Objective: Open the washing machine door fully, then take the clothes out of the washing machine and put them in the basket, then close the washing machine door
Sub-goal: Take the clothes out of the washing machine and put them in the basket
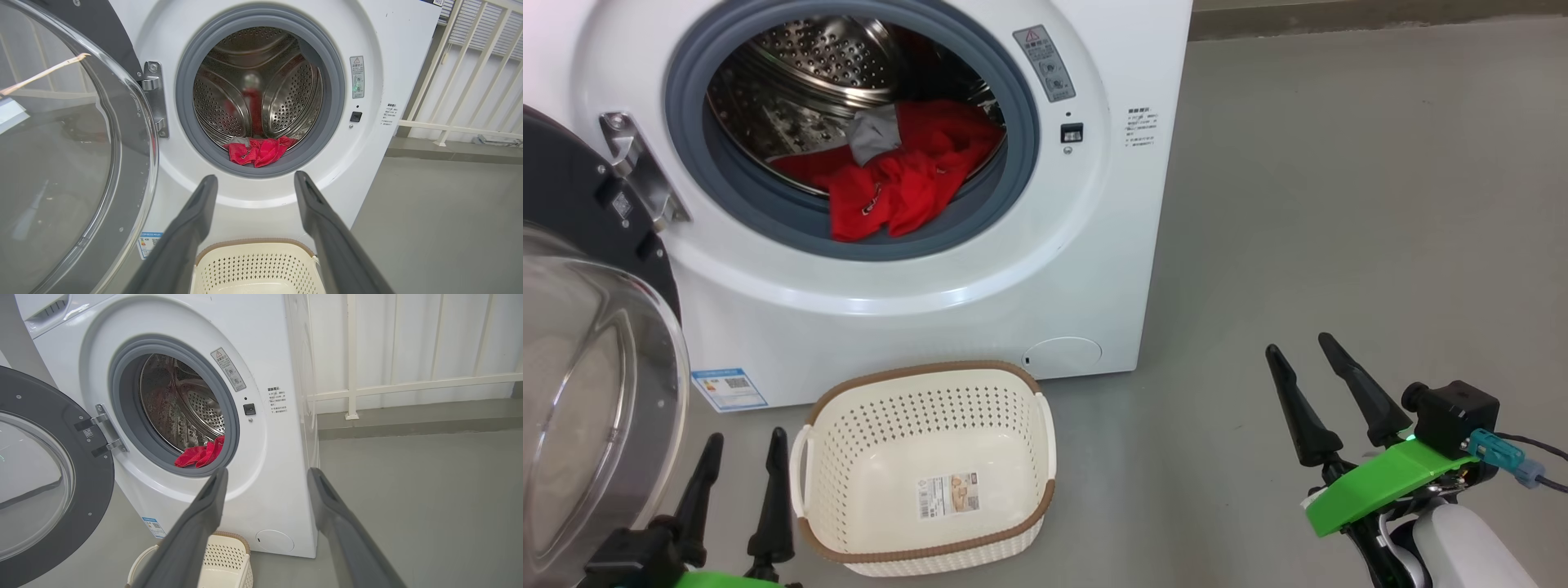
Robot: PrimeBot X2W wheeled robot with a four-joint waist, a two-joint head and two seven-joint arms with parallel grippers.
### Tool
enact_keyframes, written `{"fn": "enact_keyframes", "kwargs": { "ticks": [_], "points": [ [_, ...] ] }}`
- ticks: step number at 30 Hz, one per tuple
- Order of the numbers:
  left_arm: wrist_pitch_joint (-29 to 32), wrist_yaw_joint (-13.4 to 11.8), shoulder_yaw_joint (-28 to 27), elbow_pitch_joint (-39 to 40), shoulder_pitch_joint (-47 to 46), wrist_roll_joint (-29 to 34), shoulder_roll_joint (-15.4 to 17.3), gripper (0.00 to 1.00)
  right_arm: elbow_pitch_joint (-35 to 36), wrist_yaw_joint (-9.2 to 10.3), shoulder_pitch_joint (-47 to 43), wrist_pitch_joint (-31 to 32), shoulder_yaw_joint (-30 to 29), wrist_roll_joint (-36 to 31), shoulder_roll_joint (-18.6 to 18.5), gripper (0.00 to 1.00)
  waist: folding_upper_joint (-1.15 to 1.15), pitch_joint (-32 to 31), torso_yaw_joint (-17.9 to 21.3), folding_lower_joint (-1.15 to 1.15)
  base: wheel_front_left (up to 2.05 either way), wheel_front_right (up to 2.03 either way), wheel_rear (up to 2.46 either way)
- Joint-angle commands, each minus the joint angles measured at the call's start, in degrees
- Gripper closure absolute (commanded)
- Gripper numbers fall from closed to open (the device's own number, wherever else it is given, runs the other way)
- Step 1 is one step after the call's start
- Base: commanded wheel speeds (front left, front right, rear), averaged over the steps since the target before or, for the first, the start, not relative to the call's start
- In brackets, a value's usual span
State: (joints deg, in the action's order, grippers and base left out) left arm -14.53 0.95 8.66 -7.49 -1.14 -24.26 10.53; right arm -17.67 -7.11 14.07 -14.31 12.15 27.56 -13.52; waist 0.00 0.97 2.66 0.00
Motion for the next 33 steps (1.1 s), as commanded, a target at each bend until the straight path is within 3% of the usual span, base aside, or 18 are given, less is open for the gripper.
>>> {"fn": "enact_keyframes", "kwargs": {
  "ticks": [1,23,33],
  "points": [
    [-0.47,0.56,-2.46,1.18,-0.52,0.58,0.69,0.0,1.42,-0.37,0.25,-0.69,1.07,-0.24,-0.39,0.0,0.0,0.01,-0.03,0.0,0.0,0.0,0.0],
    [-0.47,1.93,-3.94,1.28,-0.76,1.83,-0.29,0.0,1.82,-0.37,0.29,-0.69,1.02,0.0,-0.63,0.0,0.0,1.09,-0.24,0.0,0.01,-0.01,0.0],
    [-0.47,2.41,-4.02,1.07,-1.32,2.15,-0.78,0.0,2.0,-0.37,0.45,-0.69,0.81,-0.08,-0.57,0.0,0.0,1.62,-0.61,0.0,0.88,-0.88,0.0]
  ]
}}
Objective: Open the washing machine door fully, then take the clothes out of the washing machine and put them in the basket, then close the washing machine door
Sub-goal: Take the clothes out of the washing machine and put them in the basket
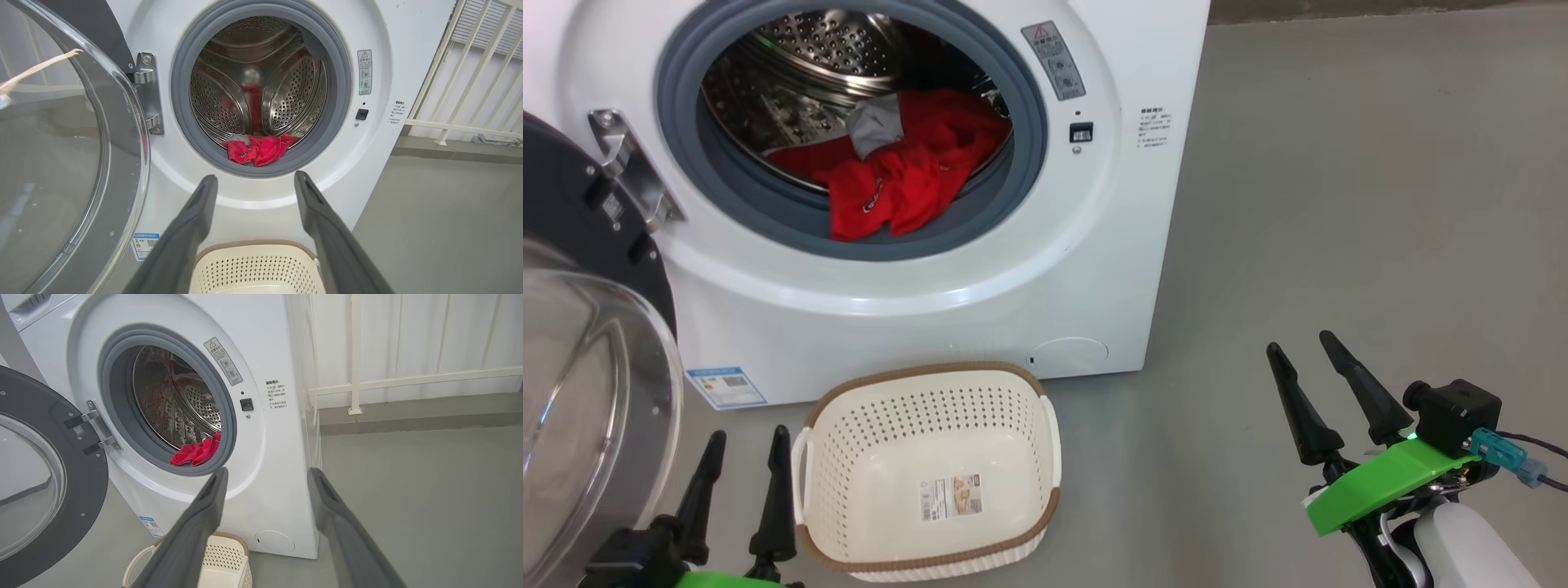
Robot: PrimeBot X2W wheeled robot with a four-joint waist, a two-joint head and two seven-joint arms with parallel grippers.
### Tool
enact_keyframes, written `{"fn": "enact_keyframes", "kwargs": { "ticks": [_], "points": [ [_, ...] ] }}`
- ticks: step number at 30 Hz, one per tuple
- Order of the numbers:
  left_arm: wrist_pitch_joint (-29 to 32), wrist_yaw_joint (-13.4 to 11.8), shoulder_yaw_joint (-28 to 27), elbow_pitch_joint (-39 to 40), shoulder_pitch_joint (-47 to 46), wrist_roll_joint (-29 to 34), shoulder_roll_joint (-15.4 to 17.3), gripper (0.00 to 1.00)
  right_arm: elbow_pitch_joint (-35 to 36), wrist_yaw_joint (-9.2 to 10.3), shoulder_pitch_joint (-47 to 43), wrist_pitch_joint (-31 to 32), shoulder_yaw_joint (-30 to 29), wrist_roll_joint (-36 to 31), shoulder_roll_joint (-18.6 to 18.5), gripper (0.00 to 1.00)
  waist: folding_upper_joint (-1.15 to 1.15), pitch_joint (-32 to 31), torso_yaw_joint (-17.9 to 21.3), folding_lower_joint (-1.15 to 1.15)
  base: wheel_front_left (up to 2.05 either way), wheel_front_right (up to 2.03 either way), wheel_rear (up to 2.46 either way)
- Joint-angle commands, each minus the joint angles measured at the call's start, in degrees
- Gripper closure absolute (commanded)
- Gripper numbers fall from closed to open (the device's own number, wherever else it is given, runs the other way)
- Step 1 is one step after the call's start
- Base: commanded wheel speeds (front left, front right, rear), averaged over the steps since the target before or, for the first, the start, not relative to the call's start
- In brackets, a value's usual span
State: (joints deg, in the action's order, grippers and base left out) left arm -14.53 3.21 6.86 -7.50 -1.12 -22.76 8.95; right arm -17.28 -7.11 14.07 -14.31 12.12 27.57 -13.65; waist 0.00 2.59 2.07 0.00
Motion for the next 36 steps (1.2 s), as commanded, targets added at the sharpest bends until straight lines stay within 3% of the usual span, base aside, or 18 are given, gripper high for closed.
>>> {"fn": "enact_keyframes", "kwargs": {
  "ticks": [1,14,36],
  "points": [
    [-0.47,0.17,-2.25,1.04,-1.35,0.65,0.75,0.0,1.59,-0.37,0.46,-0.69,0.83,-0.1,-0.41,0.0,0.0,0.02,-0.04,0.0,1.32,-1.32,0.0],
    [-0.47,0.54,-2.96,0.88,-1.59,0.81,0.22,0.0,1.64,-0.37,0.48,-0.69,0.61,-0.09,-0.13,0.0,0.0,0.34,-0.09,0.0,1.1,-1.1,0.0],
    [-0.47,0.74,-3.69,0.11,-2.15,1.91,-0.26,0.0,1.32,-0.37,0.64,-0.69,0.47,-0.13,0.02,0.0,0.0,0.58,-0.74,0.0,0.03,-0.03,0.0]
  ]
}}
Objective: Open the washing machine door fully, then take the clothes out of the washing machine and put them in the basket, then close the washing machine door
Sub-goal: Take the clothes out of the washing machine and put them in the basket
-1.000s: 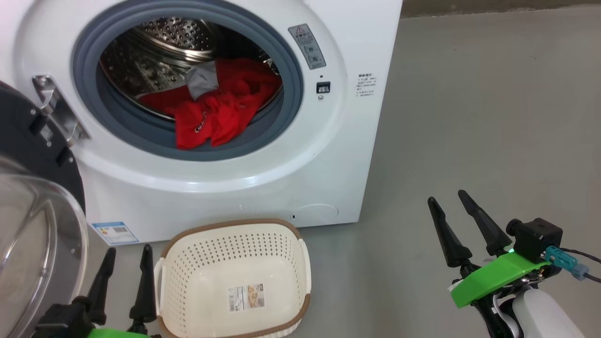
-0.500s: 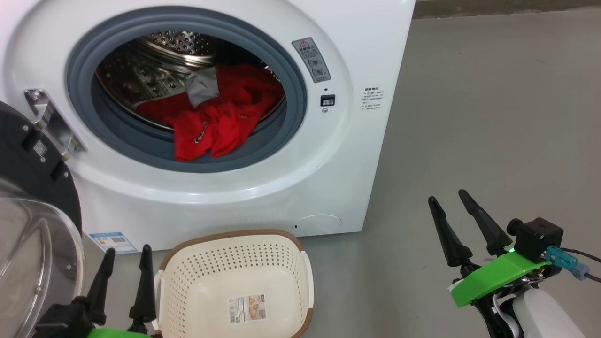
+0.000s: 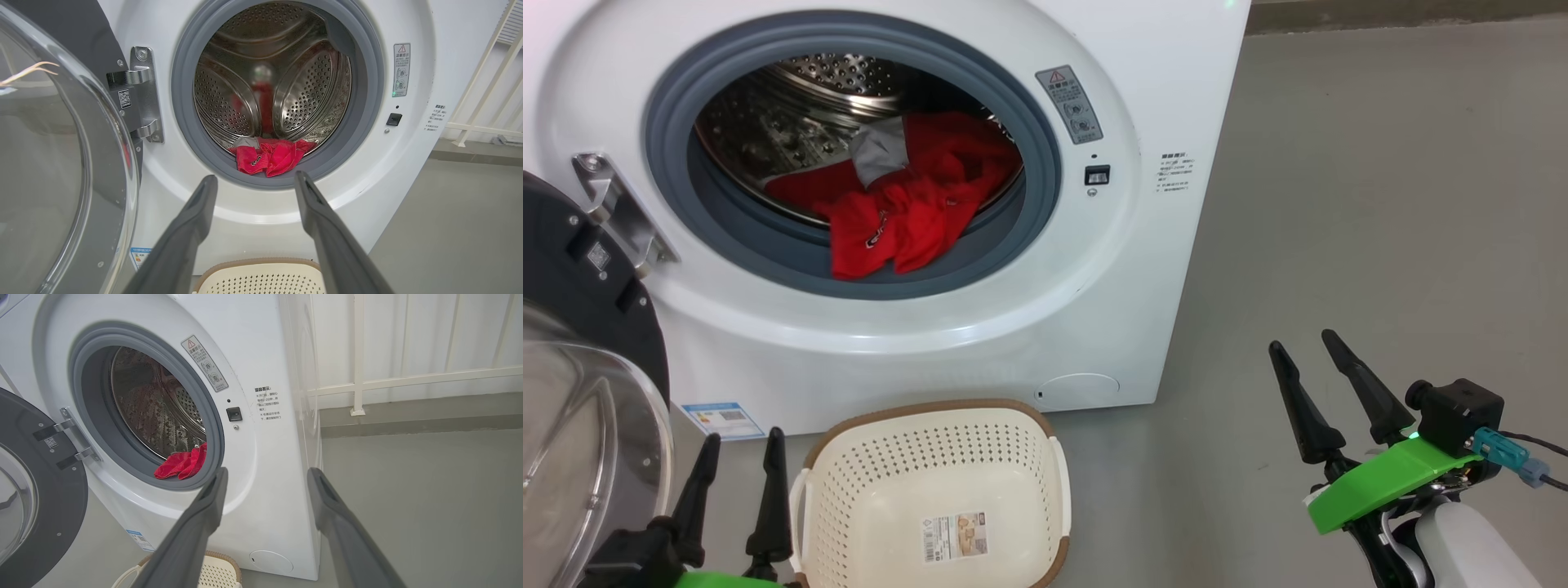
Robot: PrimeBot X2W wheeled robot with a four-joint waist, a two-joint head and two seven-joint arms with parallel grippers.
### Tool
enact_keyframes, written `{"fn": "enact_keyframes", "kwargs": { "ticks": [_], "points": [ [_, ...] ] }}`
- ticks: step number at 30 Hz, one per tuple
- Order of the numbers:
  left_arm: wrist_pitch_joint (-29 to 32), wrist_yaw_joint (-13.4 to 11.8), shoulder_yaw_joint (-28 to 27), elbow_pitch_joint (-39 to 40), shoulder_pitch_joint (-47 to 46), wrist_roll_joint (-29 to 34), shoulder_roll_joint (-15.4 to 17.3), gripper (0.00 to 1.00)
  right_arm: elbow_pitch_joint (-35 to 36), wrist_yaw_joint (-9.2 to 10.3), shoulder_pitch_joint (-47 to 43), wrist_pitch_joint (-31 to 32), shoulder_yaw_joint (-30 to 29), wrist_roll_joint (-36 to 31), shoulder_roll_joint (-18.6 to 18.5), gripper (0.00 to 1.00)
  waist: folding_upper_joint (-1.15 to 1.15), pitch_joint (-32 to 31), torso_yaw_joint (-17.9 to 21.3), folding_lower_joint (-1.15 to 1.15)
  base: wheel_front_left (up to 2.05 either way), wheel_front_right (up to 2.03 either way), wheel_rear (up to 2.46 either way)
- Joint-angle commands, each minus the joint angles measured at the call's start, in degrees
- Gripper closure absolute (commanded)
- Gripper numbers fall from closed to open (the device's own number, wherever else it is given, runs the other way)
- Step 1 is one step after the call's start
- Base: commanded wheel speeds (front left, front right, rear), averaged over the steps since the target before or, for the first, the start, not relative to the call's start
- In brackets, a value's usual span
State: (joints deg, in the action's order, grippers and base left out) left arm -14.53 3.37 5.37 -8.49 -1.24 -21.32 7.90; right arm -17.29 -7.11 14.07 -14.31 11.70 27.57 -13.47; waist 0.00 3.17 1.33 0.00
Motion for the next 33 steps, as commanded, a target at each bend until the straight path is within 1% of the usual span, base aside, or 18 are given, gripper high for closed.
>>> {"fn": "enact_keyframes", "kwargs": {
  "ticks": [1,18,33],
  "points": [
    [-0.47,0.58,-2.27,1.12,-2.04,0.5,0.78,0.0,1.3,-0.37,0.66,-0.69,0.91,-0.12,-0.15,0.0,0.0,0.03,0.0,0.0,0.0,0.0,0.0],
    [-0.06,0.79,-1.9,0.1,-3.8,0.79,1.26,0.0,1.53,-0.37,1.02,-0.69,0.68,-0.22,0.02,0.0,0.0,0.99,0.37,0.0,0.0,0.0,0.0],
    [2.75,0.18,-0.39,-3.55,-13.83,1.87,2.4,0.0,2.41,-0.37,2.54,-0.69,0.49,-0.48,0.35,0.0,0.0,5.77,2.02,0.0,0.0,0.0,0.0]
  ]
}}
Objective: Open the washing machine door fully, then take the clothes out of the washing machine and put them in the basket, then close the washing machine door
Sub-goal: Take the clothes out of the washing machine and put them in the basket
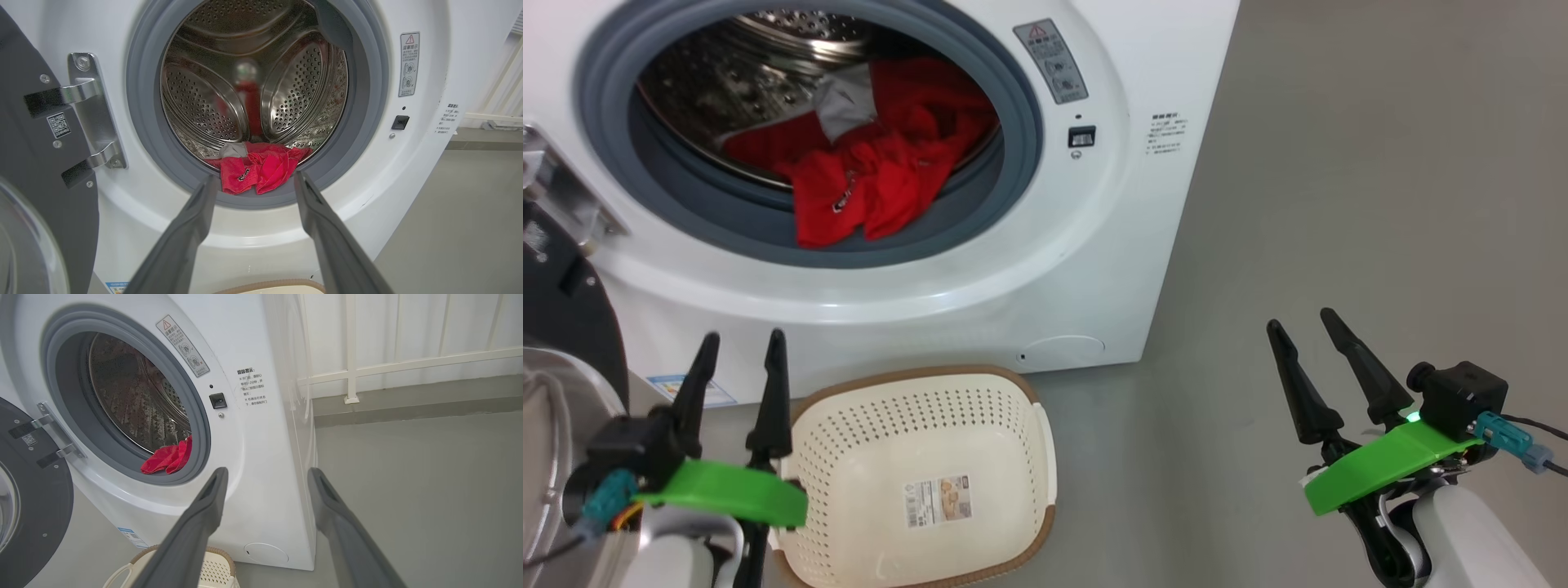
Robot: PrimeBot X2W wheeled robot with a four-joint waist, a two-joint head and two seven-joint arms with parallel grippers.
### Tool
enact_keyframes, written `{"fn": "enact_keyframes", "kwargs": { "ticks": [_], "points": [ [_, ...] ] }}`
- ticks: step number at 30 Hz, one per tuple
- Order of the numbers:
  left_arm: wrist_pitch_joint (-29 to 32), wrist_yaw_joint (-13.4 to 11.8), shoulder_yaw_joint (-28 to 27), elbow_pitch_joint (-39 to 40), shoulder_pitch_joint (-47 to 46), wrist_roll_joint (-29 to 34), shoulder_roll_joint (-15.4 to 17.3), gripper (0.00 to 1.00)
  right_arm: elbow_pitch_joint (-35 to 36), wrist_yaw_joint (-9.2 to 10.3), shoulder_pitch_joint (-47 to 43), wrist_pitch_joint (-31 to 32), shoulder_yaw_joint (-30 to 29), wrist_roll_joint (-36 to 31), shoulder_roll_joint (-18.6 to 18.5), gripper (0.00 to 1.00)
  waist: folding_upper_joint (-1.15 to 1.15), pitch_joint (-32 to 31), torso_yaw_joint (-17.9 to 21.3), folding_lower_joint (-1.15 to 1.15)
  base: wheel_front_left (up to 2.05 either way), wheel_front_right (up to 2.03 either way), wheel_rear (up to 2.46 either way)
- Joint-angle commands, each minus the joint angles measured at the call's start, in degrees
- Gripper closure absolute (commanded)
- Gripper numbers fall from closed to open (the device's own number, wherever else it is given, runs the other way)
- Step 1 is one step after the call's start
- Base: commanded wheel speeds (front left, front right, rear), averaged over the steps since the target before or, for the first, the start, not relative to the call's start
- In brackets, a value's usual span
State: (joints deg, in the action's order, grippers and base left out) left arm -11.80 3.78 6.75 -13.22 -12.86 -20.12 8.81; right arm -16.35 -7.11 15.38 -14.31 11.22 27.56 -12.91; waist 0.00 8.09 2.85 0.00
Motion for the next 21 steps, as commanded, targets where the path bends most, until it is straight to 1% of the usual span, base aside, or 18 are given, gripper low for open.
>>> {"fn": "enact_keyframes", "kwargs": {
  "ticks": [1,3,4,11,21],
  "points": [
    [0.27,-0.25,-1.71,0.66,-3.18,0.49,1.31,0.0,1.53,-0.37,1.35,-0.69,0.97,-0.48,-0.12,0.0,0.0,1.25,0.68,0.0,0.0,0.0,0.0],
    [0.81,-0.28,-1.37,-0.9,-6.26,0.36,1.11,0.0,1.75,-0.37,1.92,-0.69,1.12,-0.5,0.21,0.0,0.0,2.77,1.45,0.0,0.0,0.0,0.0],
    [0.81,-0.28,-1.37,-0.9,-6.26,0.36,1.11,0.0,1.75,-0.37,1.92,-0.69,1.12,-0.5,0.21,0.0,0.0,2.77,1.45,0.0,0.0,0.0,0.0],
    [2.21,-0.35,-0.74,-7.0,-14.82,0.97,1.81,0.0,2.45,-0.37,3.2,-0.69,0.9,-0.76,1.11,0.0,0.0,6.73,3.19,0.0,0.0,0.0,0.0],
    [5.67,-0.94,0.6,-19.56,-29.97,2.49,2.86,0.0,3.12,-0.37,4.99,-0.69,0.69,-1.17,2.51,0.0,0.0,11.26,5.39,0.0,0.0,0.0,0.0]
  ]
}}
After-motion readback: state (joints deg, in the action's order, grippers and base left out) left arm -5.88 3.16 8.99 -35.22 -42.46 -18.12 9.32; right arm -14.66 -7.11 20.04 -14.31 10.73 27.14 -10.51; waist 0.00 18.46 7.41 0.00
